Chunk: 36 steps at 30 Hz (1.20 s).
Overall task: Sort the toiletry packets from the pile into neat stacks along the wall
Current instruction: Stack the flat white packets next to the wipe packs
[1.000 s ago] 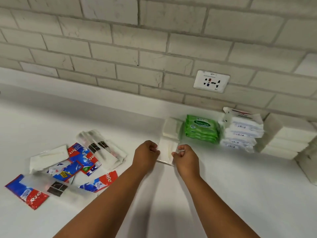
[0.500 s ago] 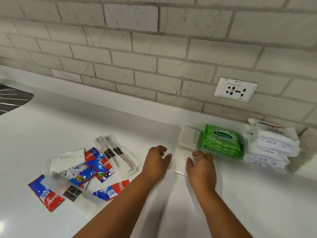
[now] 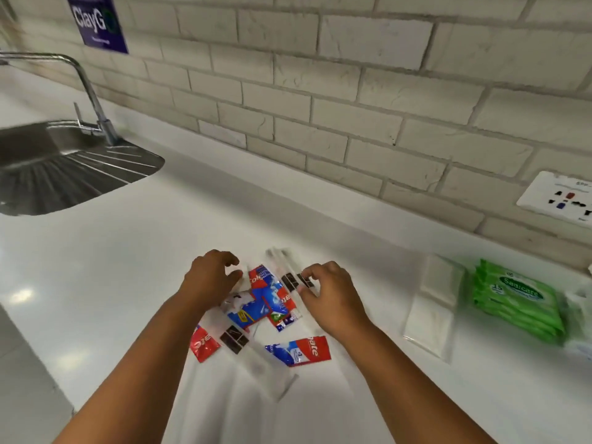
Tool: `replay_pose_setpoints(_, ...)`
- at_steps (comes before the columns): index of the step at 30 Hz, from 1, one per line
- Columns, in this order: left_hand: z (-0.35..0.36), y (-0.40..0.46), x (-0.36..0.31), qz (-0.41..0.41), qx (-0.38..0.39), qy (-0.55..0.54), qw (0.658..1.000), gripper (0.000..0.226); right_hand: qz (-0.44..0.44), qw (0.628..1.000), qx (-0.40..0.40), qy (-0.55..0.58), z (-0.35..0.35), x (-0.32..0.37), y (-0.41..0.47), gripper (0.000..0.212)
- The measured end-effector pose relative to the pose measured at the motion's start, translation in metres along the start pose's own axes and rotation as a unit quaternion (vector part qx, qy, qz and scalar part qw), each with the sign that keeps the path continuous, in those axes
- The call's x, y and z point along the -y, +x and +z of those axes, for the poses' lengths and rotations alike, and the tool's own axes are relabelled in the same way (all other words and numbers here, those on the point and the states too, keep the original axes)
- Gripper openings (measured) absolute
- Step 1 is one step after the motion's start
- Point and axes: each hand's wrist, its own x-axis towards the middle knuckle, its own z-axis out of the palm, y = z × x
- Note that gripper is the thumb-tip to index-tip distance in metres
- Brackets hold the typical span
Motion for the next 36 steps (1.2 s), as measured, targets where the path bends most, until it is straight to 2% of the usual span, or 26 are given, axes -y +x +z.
replay_pose_setpoints(4,-0.018,0.000,0.041,-0.040,0.035,0.058,0.997,0.053,-0.063,0.996,0.061,-0.009,0.035,0.039,0.028,0.030)
replay_pose_setpoints(7,-0.022,0.001,0.058,-0.024,0.047,0.088,0.995,0.064,-0.096,0.990,0.091,-0.050,0.060,0.058,0.048,0.028)
replay_pose_setpoints(10,-0.027,0.008,0.068,0.004,0.058,0.105,0.993,0.066,-0.109,0.980,0.136,-0.096,0.079,0.073,0.071,0.036)
replay_pose_setpoints(15,-0.025,0.020,0.084,0.021,0.076,0.083,0.993,0.068,-0.113,0.957,0.212,-0.163,0.093,0.090,0.099,0.056)
replay_pose_setpoints(20,-0.024,0.029,0.097,0.023,0.064,0.026,0.997,0.063,-0.108,0.946,0.246,-0.183,0.095,0.098,0.117,0.064)
replay_pose_setpoints(22,-0.023,0.032,0.100,0.028,0.055,-0.001,0.998,0.065,-0.103,0.949,0.245,-0.171,0.095,0.101,0.121,0.062)
replay_pose_setpoints(25,-0.024,0.036,0.104,0.039,0.052,-0.075,0.995,0.064,-0.084,0.960,0.236,-0.125,0.091,0.104,0.125,0.044)
replay_pose_setpoints(28,-0.028,0.040,0.102,0.038,0.038,-0.151,0.987,0.069,-0.044,0.973,0.223,-0.030,0.081,0.103,0.125,0.025)
replay_pose_setpoints(32,-0.036,0.041,0.089,-0.003,-0.016,-0.237,0.971,0.086,0.013,0.982,0.164,0.089,0.063,0.094,0.116,0.017)
replay_pose_setpoints(34,-0.036,0.038,0.075,-0.027,-0.010,-0.276,0.961,0.075,0.063,0.977,0.121,0.161,0.055,0.083,0.107,0.017)
replay_pose_setpoints(36,-0.033,0.032,0.053,-0.043,0.014,-0.299,0.953,0.055,0.126,0.953,0.087,0.263,0.045,0.072,0.095,0.015)
